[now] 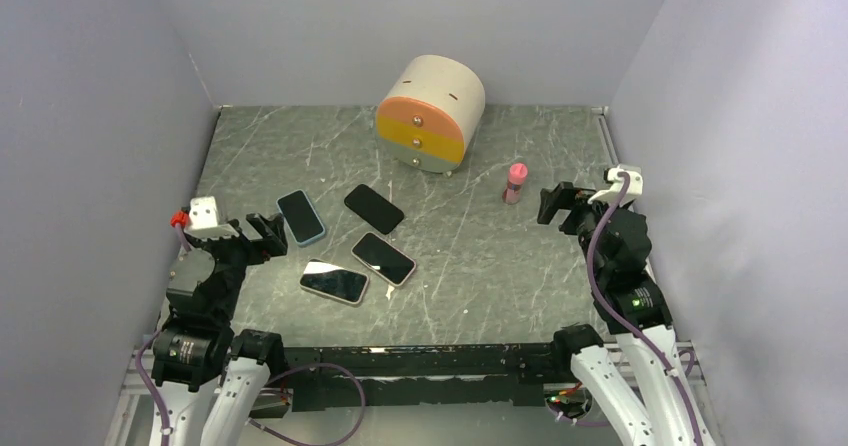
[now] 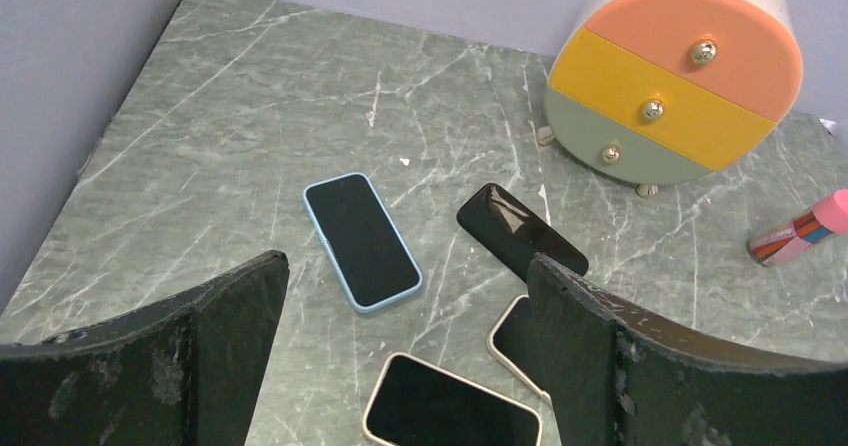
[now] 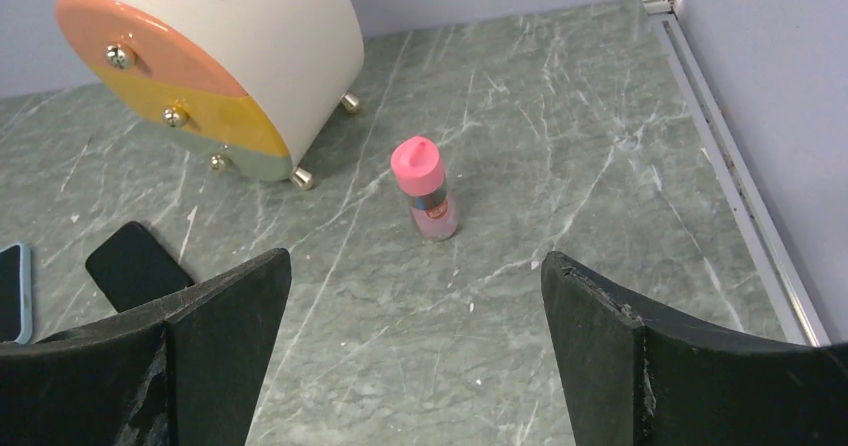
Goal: Take the phone out of the phone case
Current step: Pick up the phone at the center of the board.
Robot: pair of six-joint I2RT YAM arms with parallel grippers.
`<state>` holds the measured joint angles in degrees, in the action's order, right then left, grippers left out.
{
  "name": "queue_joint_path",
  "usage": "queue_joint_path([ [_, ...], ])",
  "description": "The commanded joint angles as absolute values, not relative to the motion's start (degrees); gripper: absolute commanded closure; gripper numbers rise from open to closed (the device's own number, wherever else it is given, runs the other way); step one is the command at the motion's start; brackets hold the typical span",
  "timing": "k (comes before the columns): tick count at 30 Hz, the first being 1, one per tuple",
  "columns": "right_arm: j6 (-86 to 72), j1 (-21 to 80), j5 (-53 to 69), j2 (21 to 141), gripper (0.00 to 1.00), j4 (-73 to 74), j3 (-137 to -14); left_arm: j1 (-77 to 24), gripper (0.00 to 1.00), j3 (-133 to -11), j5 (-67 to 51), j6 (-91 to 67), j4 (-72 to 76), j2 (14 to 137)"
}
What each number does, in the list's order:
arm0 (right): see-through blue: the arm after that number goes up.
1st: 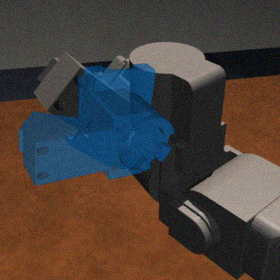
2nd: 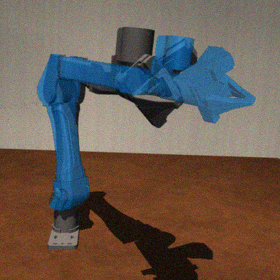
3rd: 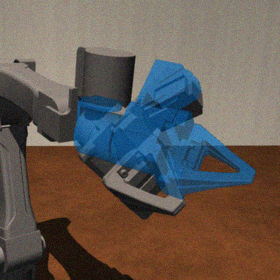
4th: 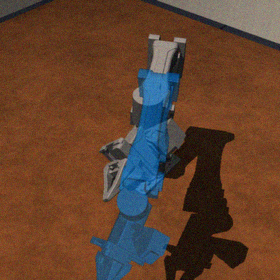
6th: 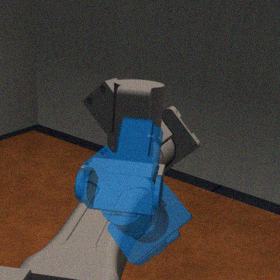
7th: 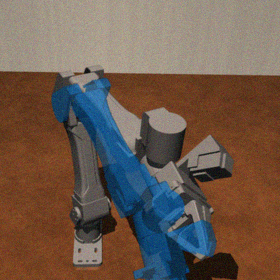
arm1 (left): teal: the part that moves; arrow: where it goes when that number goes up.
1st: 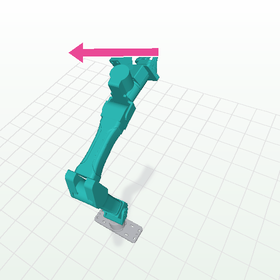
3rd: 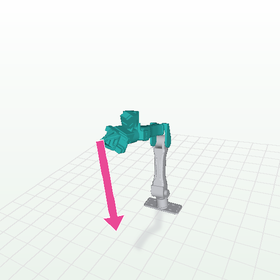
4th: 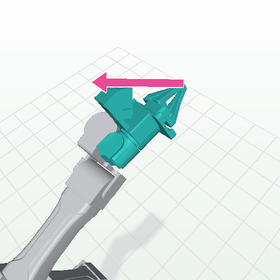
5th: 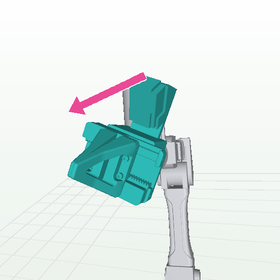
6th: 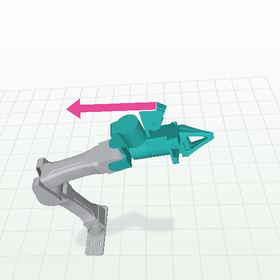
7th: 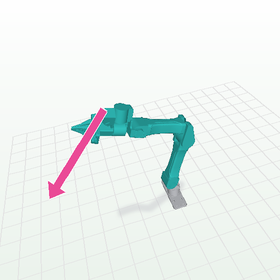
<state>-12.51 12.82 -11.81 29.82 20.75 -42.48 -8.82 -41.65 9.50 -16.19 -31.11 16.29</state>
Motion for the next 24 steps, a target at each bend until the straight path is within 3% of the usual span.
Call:
queue_joint_path([
  [1,-12.8,12.7,-10.7,30.3,0.01,21.6,-45.4,-8.5,0.05,-43.2,7.1,-15.9,-29.4,17.2],
  [9,-17.6,12.8,-14.0,28.5,0.01,22.3,-44.0,-8.5,0.05,-43.2,6.3,-16.2,-29.4,17.6],
  [13,-14.7,12.8,-5.8,30.7,0.01,24.8,-45.4,-8.5,0.05,-43.2,5.4,-16.9,-29.4,17.6],
  [20,-13.5,14.2,11.0,44.4,0.01,27.0,-49.2,-8.5,0.05,-43.9,0.6,-22.3,-32.3,21.0],
  [24,-13.2,23.6,8.4,51.4,0.01,23.6,-49.2,-8.5,0.05,-43.9,-1.7,-24.5,-35.2,25.6],
])
